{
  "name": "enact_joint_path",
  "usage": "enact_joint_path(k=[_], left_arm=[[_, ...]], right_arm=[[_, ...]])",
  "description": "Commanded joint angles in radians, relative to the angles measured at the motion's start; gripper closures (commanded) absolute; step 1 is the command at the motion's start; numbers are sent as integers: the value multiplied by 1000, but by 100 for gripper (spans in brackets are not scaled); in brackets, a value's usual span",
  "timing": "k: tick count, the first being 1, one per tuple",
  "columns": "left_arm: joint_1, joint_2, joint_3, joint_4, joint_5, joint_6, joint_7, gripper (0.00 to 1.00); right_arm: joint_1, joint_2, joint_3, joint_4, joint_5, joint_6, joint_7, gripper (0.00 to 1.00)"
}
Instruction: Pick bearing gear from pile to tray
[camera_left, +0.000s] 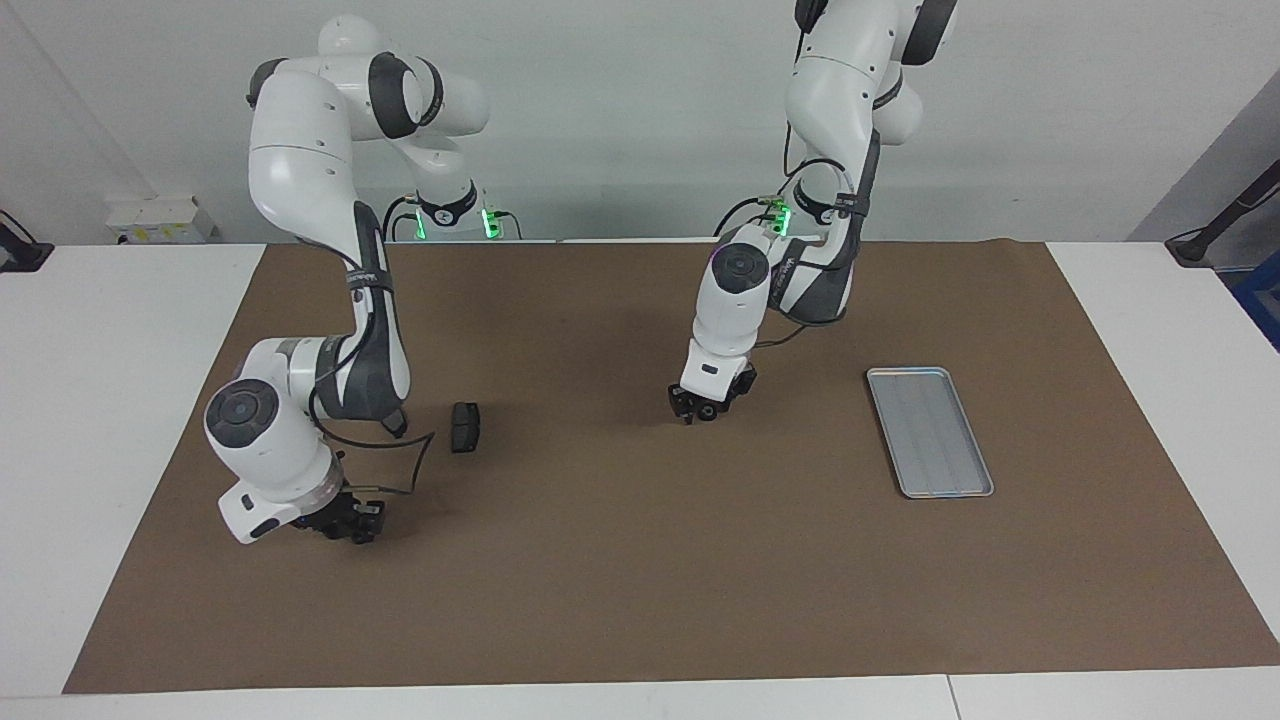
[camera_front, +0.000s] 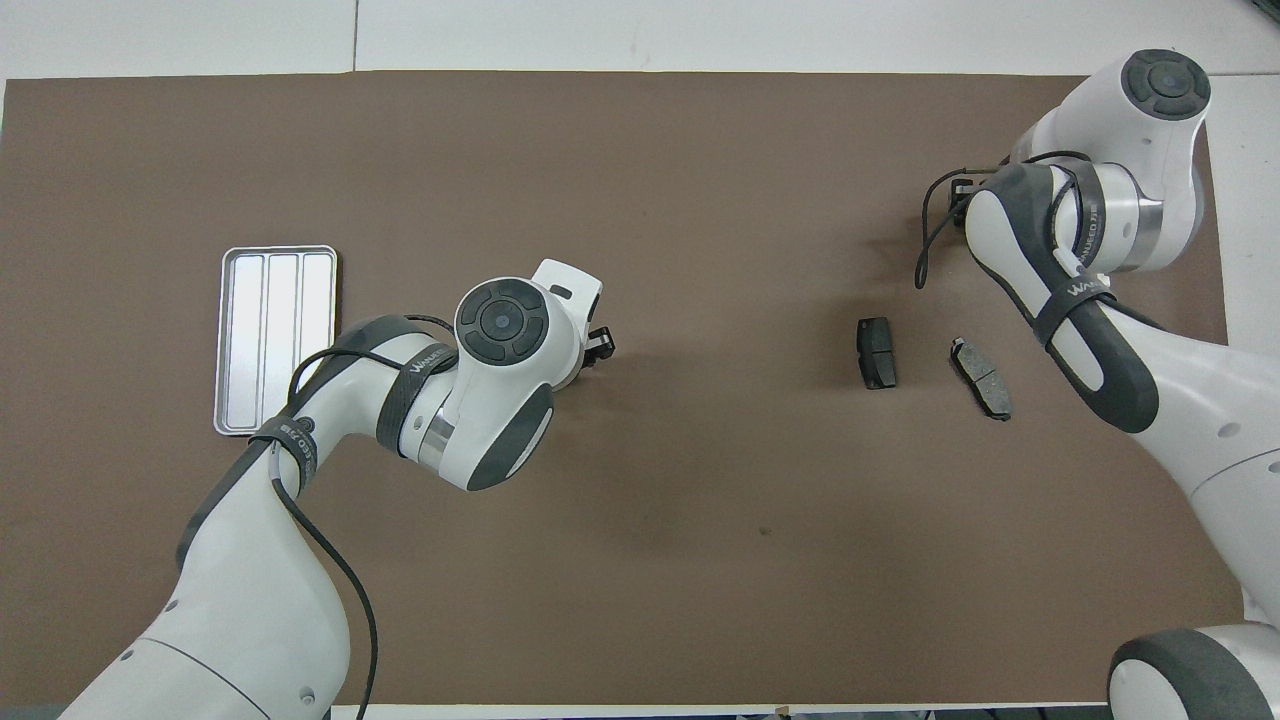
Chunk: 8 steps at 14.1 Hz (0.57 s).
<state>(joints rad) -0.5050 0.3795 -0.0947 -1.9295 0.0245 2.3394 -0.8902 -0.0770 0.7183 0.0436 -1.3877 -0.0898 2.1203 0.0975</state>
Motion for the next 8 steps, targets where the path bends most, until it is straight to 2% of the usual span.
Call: enact_joint_path(k=[1, 3, 4, 5, 7, 8], left_arm=[[-7, 1, 10, -14, 22, 26, -21, 32], [-7, 1, 12, -16, 22, 28, -21, 35], [-7, 1, 12, -17, 22, 28, -21, 42], [-7, 1, 12, -17, 22, 28, -21, 46], [-6, 1, 12, -19, 22, 26, -21, 55], [-7, 1, 13, -19, 23, 23, -21, 64]], right_arm=[[-10, 15, 13, 18, 31, -3, 19, 50], [-12, 13, 13, 12, 31, -2, 36, 50], [-12, 13, 13, 12, 30, -2, 36, 50], [-13, 15, 13, 4, 28, 9, 36, 56], [-13, 13, 12, -8, 30, 21, 36, 82], [-12, 13, 13, -11, 31, 24, 36, 86]])
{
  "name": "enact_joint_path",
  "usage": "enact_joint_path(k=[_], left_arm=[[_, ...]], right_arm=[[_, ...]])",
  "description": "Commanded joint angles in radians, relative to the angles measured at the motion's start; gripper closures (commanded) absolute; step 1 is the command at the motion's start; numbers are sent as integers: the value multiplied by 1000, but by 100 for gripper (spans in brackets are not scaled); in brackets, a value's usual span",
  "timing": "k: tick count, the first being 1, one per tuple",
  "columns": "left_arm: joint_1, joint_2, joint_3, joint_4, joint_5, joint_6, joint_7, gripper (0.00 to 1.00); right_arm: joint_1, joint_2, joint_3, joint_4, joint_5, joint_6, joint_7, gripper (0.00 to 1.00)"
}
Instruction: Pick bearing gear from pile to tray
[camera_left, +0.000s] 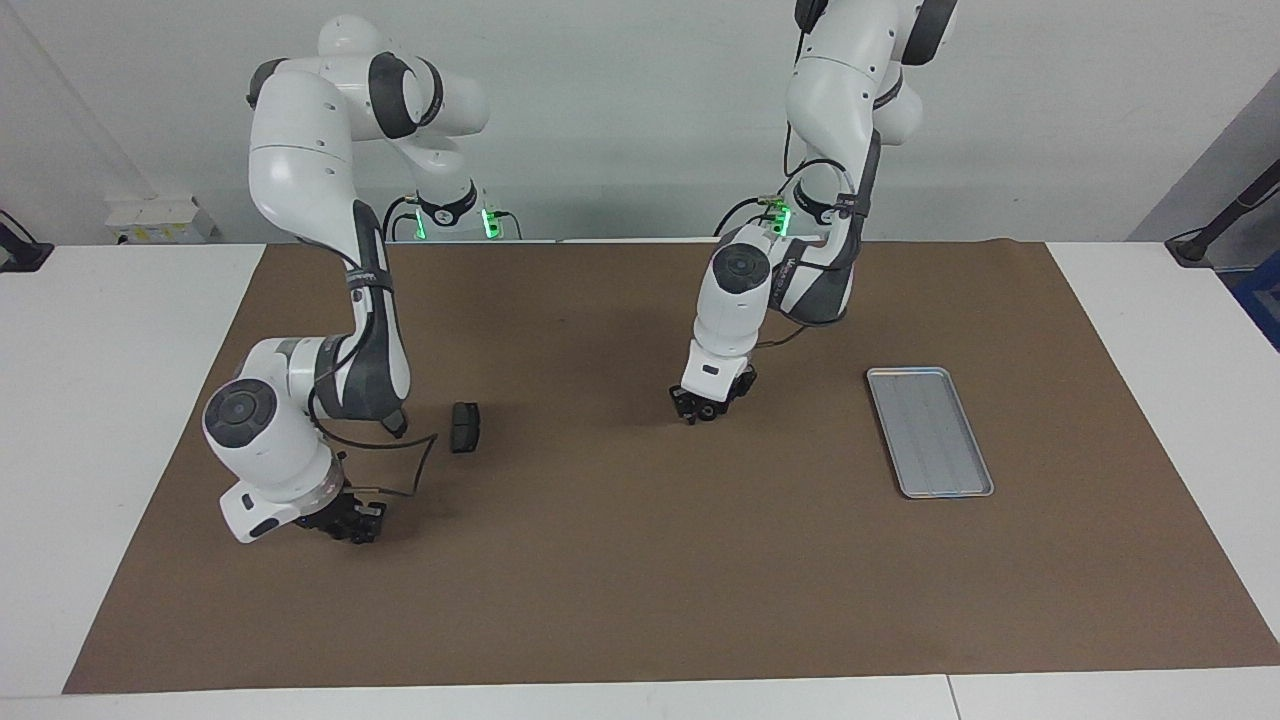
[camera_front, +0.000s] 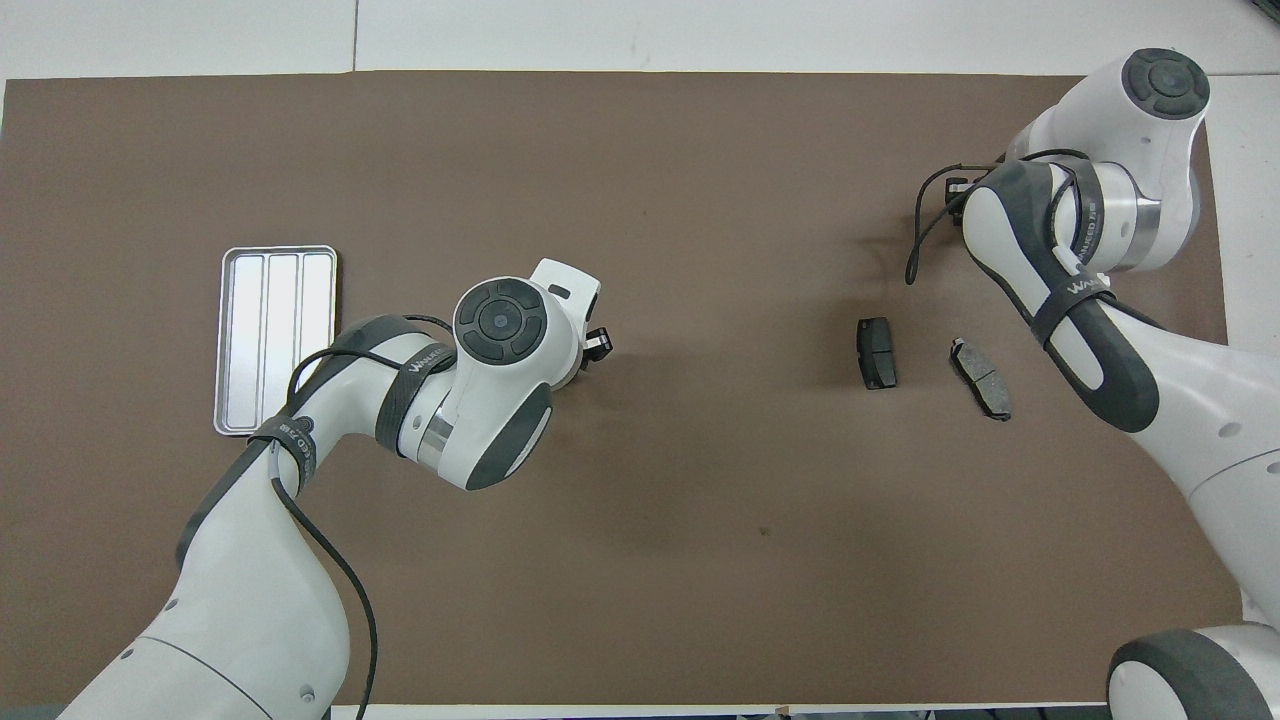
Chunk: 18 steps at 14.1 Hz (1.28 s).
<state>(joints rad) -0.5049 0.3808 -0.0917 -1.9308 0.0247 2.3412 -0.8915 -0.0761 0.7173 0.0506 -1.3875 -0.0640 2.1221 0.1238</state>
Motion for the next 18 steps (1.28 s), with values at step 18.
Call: enact_joint_path(k=[18], left_arm=[[508, -243, 26, -160, 34, -140, 831, 78]], right_arm=[[205, -297, 29, 7, 67, -453, 416, 100]])
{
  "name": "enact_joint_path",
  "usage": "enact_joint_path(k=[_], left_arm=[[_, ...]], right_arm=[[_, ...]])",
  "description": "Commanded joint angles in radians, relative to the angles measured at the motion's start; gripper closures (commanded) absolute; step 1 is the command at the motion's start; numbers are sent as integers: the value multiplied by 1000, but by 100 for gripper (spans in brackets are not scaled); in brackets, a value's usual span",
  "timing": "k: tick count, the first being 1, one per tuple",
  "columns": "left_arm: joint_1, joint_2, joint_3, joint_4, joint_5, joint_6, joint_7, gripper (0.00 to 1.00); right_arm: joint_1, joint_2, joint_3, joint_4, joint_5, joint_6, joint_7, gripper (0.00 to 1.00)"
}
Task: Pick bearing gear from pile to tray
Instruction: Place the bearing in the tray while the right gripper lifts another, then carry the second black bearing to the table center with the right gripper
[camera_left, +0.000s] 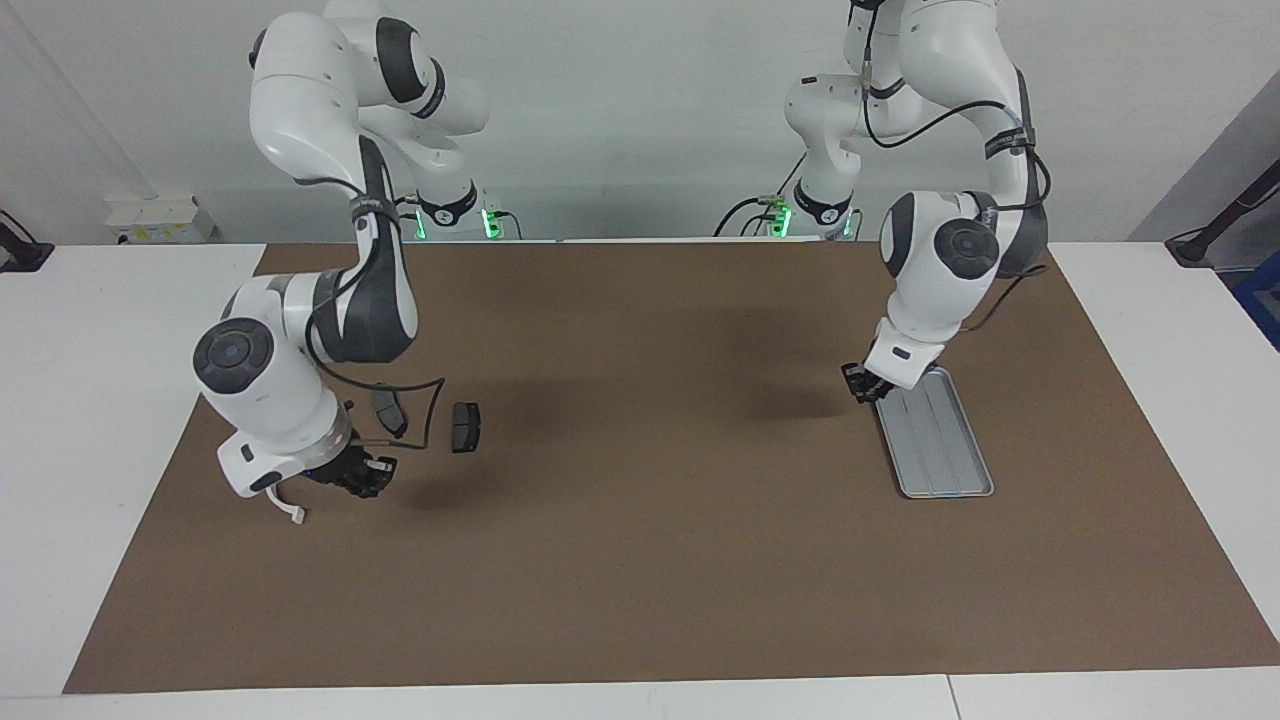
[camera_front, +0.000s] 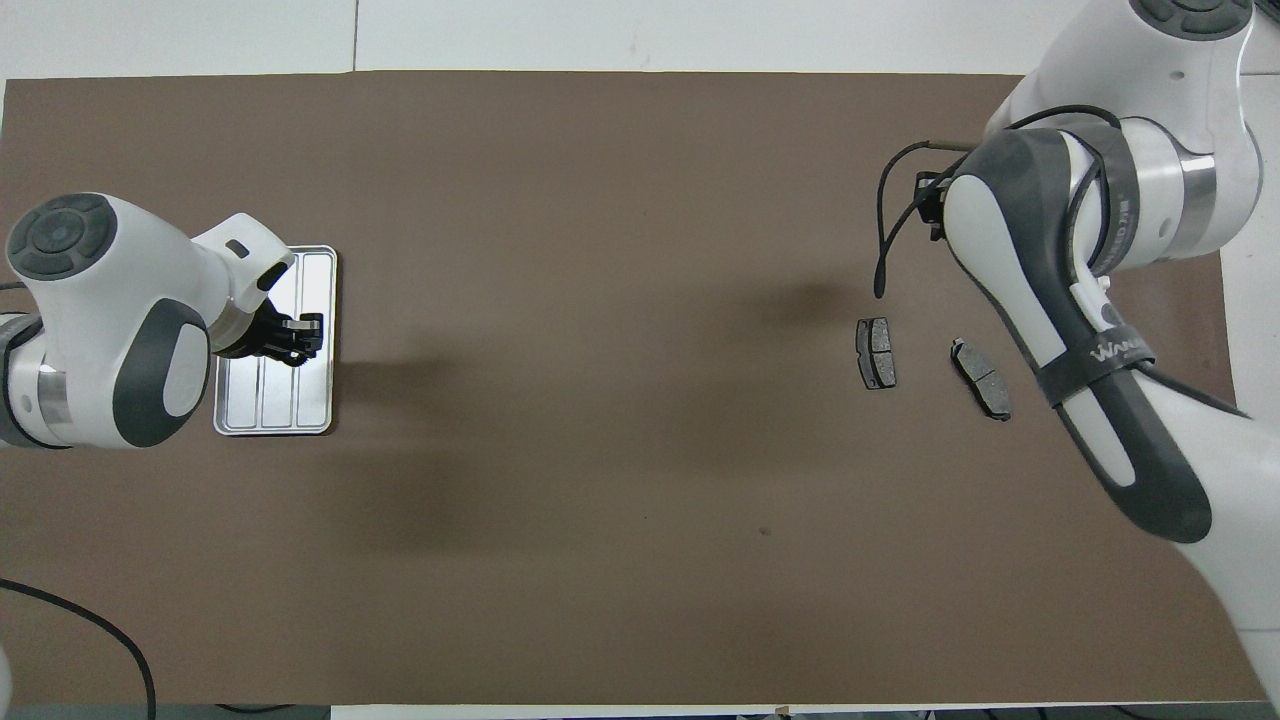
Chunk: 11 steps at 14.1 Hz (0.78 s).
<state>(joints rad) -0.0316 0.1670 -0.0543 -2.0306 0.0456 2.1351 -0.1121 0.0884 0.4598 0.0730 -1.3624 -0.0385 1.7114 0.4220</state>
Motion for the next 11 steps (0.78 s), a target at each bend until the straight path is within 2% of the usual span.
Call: enact_joint_path(k=[1, 6, 11], left_arm=[[53, -38, -13, -84, 13, 89, 63, 78], [71, -52, -12, -148, 11, 134, 58, 77], [91, -60, -13, -189, 10, 163, 55, 77]], right_arm=[[74, -52, 8, 0, 64, -61, 188, 100], [269, -53, 18, 57, 108, -75, 587, 100], [436, -20, 21, 60, 102, 28, 857, 100]])
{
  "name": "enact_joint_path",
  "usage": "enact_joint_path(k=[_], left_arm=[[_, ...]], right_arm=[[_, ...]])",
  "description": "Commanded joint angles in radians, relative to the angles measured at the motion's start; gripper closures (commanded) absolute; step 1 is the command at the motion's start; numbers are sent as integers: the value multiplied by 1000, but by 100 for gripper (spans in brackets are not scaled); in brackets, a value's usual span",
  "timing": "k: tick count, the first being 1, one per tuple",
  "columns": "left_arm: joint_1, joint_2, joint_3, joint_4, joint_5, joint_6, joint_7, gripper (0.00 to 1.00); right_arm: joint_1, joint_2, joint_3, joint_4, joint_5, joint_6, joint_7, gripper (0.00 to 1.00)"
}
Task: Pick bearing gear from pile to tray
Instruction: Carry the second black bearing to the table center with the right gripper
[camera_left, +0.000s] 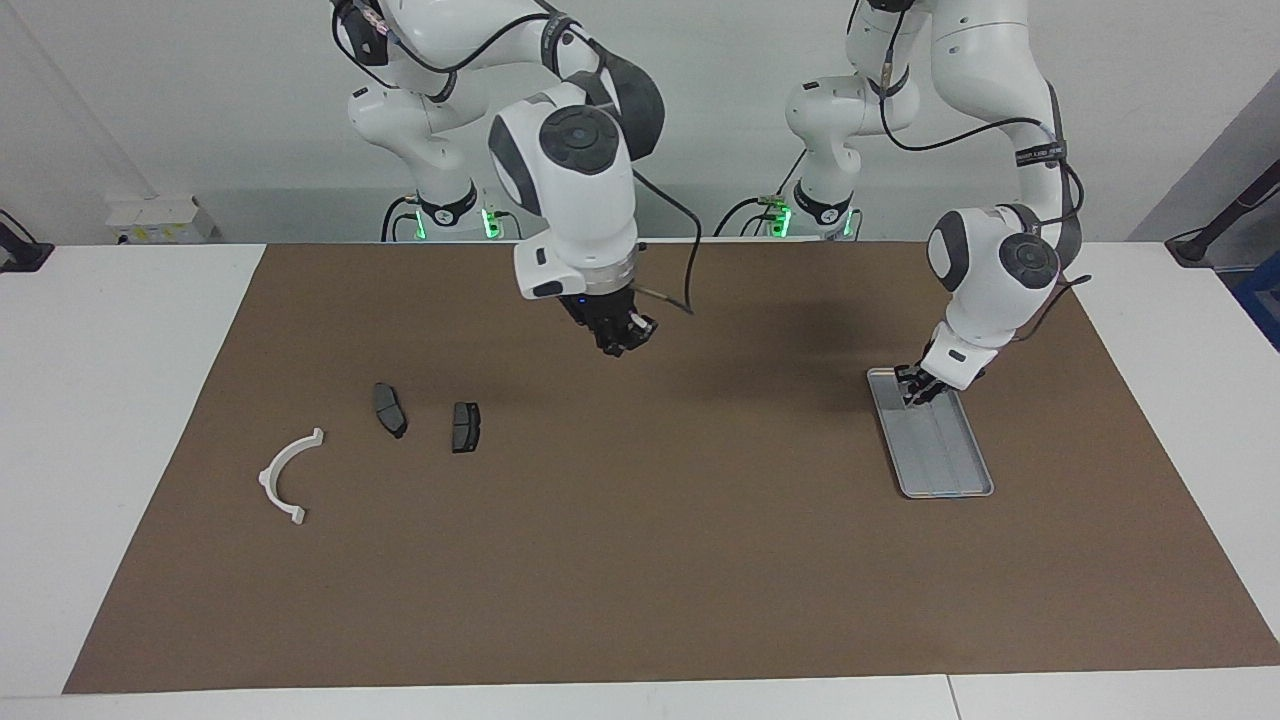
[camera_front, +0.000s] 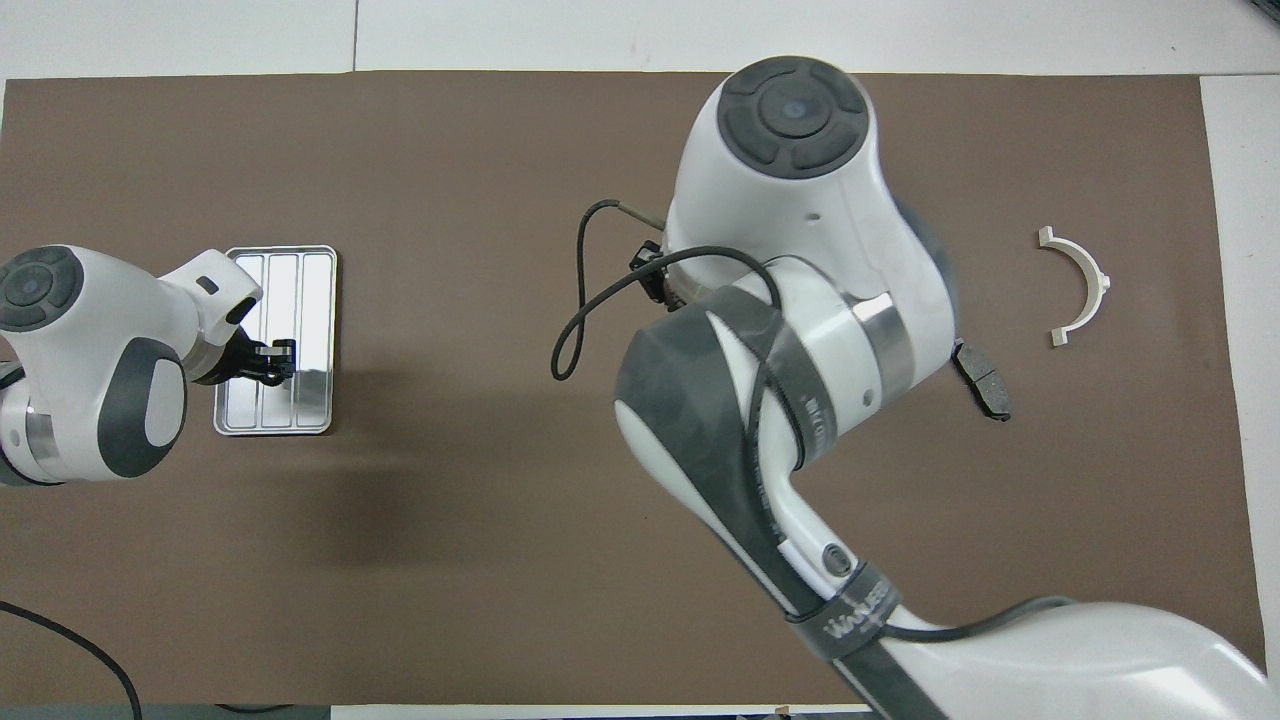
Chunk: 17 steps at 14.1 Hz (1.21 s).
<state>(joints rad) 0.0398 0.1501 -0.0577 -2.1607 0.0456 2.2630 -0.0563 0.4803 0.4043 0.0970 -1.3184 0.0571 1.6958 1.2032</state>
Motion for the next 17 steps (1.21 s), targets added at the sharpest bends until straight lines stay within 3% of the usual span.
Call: enact_joint_path(k=[1, 7, 9, 10, 11, 12, 17], left_arm=[[20, -43, -10, -68, 7, 44, -2, 76], [29, -43, -10, -128, 2, 127, -8, 76], [29, -43, -10, -128, 0, 128, -8, 71], [29, -43, -10, -130, 0, 128, -8, 64], [29, -41, -10, -130, 0, 128, -8, 44], [29, -41, -10, -125, 0, 127, -7, 1], [6, -26, -16, -36, -7, 93, -25, 0]], right_arm=[[72, 62, -8, 16, 3, 71, 116, 100], [153, 232, -5, 15, -120, 266, 255, 100], [147, 255, -5, 2, -121, 314, 257, 100], [147, 266, -5, 1, -123, 324, 257, 100], [144, 275, -5, -4, -123, 346, 257, 100], [143, 275, -5, -27, -123, 379, 257, 100], [135, 292, -6, -87, -129, 481, 256, 100]])
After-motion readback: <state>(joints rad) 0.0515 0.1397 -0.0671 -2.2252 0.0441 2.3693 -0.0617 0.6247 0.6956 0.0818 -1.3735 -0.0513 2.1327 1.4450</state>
